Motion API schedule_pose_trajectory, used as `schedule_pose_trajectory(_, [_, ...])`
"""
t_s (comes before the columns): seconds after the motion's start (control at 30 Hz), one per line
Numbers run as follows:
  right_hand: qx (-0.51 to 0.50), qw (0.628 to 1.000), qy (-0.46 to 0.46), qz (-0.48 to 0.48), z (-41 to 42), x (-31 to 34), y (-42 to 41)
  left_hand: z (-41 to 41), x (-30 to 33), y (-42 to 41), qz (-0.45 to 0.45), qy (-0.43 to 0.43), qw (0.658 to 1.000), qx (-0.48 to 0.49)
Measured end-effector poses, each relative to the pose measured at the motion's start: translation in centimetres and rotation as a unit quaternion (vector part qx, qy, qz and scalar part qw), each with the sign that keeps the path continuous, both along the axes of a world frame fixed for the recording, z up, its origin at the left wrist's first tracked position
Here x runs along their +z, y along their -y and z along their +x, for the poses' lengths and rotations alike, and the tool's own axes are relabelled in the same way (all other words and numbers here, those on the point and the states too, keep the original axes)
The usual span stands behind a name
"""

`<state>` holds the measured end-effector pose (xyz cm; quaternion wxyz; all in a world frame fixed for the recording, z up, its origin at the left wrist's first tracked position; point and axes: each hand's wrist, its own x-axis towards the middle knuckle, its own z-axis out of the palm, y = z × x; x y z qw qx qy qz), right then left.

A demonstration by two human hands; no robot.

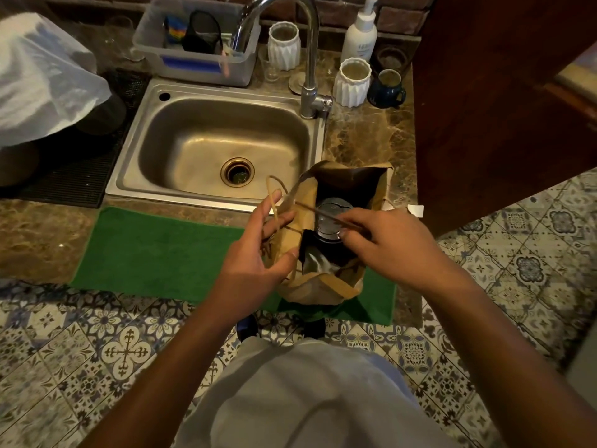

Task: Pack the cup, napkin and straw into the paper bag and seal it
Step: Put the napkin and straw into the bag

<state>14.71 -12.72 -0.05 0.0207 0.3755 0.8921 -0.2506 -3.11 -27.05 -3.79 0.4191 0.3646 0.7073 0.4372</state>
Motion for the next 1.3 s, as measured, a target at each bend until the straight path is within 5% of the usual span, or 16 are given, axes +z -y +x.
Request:
schedule_pose_trajectory(0.17, [-0.106,0.985,-0.123,-0.051,0.0,0.3,0.1,-0.2,0.0,-0.2,0.006,-0.01,1.0,-0.009])
schedule_pose_trajectory(0.37, [-0.181,0.959,-0.215,0.016,0.9,3.3,-0.3,0.2,-0.2,-0.1,0.001,-0.018,1.0,-0.024])
schedule_pose_trajectory(0.5, [-0.169,0.941,-0.294,0.0,0.7,4.4,-0.3,0.4,-0.2,-0.2,0.005,-0.024,0.999,-0.032])
schedule_pose_trajectory(1.0, [-0.061,0.989,-0.132,-0.01,-0.8,-0.1,1.3,-0.2,-0.2,-0.1,0.024,-0.038,0.998,-0.047])
schedule_pose_trajectory(1.3, [-0.157,0.967,-0.198,-0.006,0.4,-0.1,0.5,0.0,-0.2,-0.5,0.037,-0.056,0.995,-0.07])
